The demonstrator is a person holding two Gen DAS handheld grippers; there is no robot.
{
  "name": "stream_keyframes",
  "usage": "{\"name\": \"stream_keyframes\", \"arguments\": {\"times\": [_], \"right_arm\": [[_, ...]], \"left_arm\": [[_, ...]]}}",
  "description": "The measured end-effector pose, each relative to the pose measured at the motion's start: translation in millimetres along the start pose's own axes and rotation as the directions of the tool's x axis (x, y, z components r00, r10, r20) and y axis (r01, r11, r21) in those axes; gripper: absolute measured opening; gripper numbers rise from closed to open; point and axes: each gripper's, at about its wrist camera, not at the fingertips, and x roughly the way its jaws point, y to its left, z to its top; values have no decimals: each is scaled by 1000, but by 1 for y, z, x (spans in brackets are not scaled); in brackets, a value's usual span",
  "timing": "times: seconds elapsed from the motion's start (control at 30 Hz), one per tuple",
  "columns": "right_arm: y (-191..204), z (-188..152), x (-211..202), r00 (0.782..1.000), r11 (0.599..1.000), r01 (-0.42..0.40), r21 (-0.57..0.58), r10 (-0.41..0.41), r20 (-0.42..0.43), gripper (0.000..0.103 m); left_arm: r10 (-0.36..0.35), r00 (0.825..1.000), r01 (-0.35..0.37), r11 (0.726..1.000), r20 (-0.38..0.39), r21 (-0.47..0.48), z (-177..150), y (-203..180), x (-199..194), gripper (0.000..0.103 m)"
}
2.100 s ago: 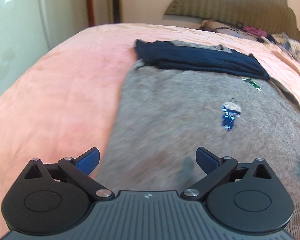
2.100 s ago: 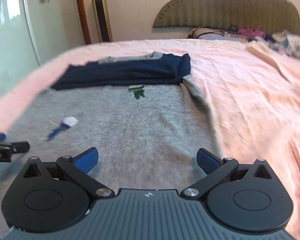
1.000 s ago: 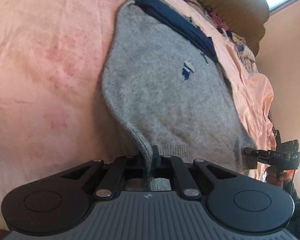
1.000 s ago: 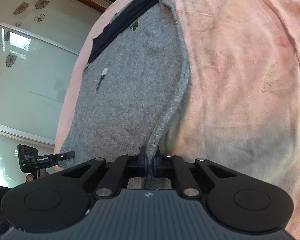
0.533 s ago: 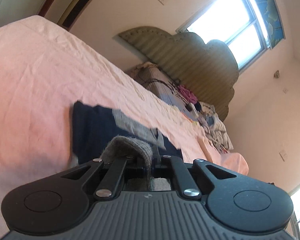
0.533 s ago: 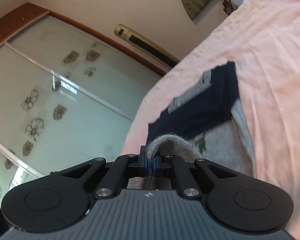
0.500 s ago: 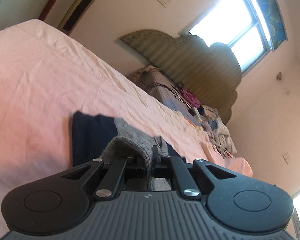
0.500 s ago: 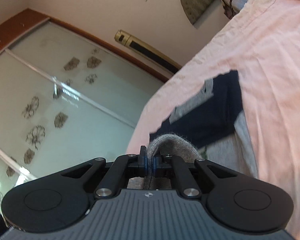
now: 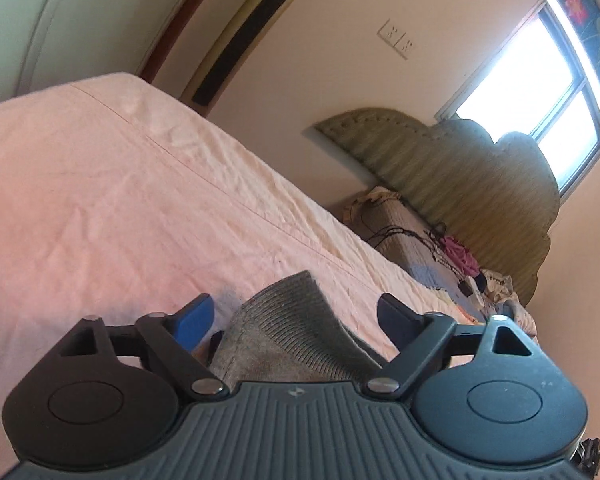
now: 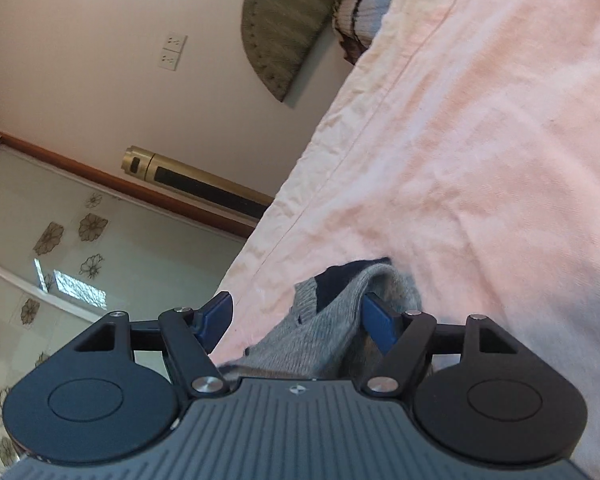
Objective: Fold small clothes
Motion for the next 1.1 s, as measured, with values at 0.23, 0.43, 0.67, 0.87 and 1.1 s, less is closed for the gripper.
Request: {"name": "stream_keyframes", "arguments": {"times": [0.23,0.43,0.67,0.87,1.1], "right_arm": [[23,-35,-47,994,995,-33,-96,23,-105,89],[19,6,44,981,993,108,43,-99,-165,96],[21,5,35,1000,987,-28,157,28,5,98],[17,-66,-67,998,1000,30,-4,-30,-60,100],[-2,-131,-123,995,993,79,87,-74,-60,100]], "left_arm": [[-91,990,96,994,-109,48,-55,-10,-40,90],[7,984,24,985,-176,169,-79,-44,-7,90],[83,990,-74,994,-112,81,-107,-26,-59,90],[84,985,-92,995,-151,-48,-160,-2,-105,90],[22,995,-41,980,-98,-194,-168,3,-99,90]]}}
